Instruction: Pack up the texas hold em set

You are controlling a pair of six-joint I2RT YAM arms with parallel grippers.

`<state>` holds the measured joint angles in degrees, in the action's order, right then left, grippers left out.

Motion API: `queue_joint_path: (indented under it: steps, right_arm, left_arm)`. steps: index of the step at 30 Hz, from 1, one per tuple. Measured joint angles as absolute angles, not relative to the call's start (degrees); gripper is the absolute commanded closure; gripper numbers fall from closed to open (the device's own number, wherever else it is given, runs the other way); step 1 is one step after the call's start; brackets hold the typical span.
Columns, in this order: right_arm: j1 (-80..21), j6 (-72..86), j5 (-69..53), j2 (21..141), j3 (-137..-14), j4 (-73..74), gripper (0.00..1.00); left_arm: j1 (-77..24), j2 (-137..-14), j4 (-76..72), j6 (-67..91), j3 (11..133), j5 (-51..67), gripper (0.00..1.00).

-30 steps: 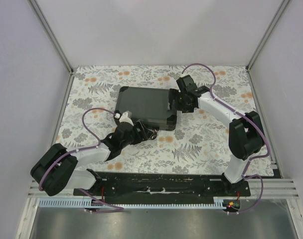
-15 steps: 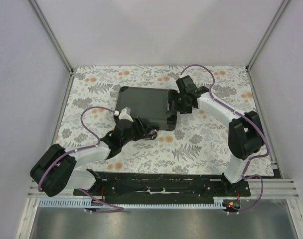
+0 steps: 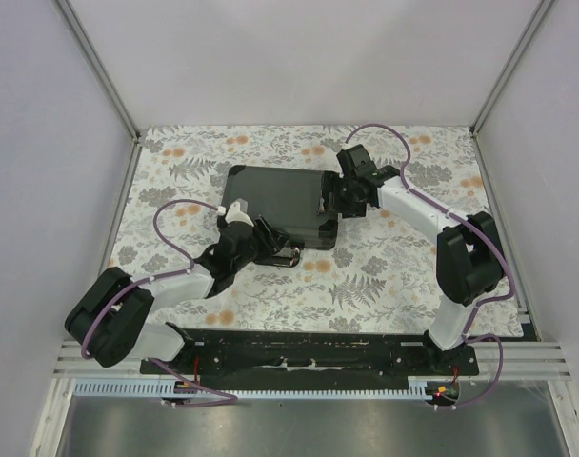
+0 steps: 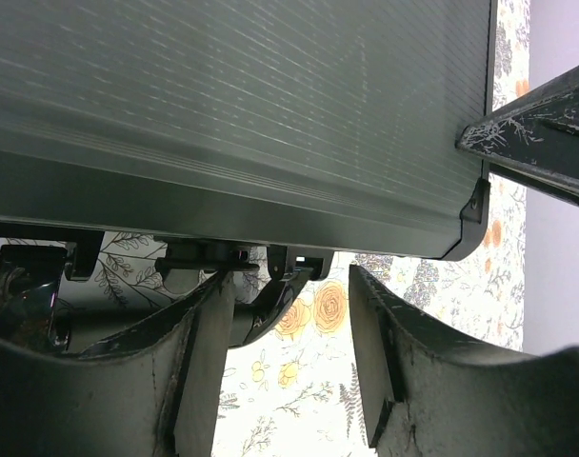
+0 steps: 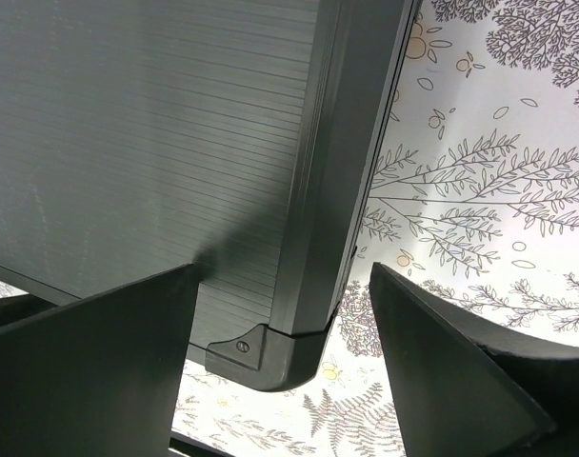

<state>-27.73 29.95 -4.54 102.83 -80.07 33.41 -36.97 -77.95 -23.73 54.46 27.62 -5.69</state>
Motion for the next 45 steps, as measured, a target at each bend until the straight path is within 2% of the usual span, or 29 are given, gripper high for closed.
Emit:
queue_joint_path:
  steps: [6,10,18,23,27,30,35,37,45]
  right_arm:
    - [-27.7,30.0,-4.8,102.9,-80.1,33.1,0.3]
    - [-27.7,30.0,-5.4,103.1,-80.1,32.6,0.37]
    - [-27.2,30.2,-6.0,103.1,-80.1,32.8,0.4]
    - [-27.2,30.1,-6.2,103.1,-80.5,33.5,0.4]
    - [-27.3,29.5,-6.0,103.1,-81.3,34.6,0.34]
    - [-27.4,28.5,-5.1,103.1,-82.7,36.2,0.28]
    - [-27.5,26.6,-3.1,103.0,-85.6,38.0,0.27]
    - [-27.8,25.6,-2.9,102.2,-86.2,38.5,0.33]
    - [-34.4,19.4,-5.0,96.5,-82.6,34.3,0.72]
  left_arm:
    - [-36.9,-78.1,-23.6,53.8,27.7,-5.8,0.57]
    - [-36.7,-78.1,-23.2,53.6,27.7,-6.0,0.6]
    - [-36.6,-75.6,-21.0,53.2,28.9,-7.2,0.61]
    - [-36.6,-68.2,-15.6,51.2,29.1,-10.0,0.58]
    - [-36.4,-63.8,-10.7,48.4,30.4,-12.1,0.54]
    - [-36.4,-62.3,-6.5,45.3,33.4,-13.8,0.52]
    - [-36.0,-62.8,-1.5,39.8,40.9,-16.1,0.5]
    - [-35.2,-64.1,-0.2,38.4,43.8,-16.3,0.5]
    - [-27.9,-73.8,3.6,36.8,50.7,-10.3,0.6]
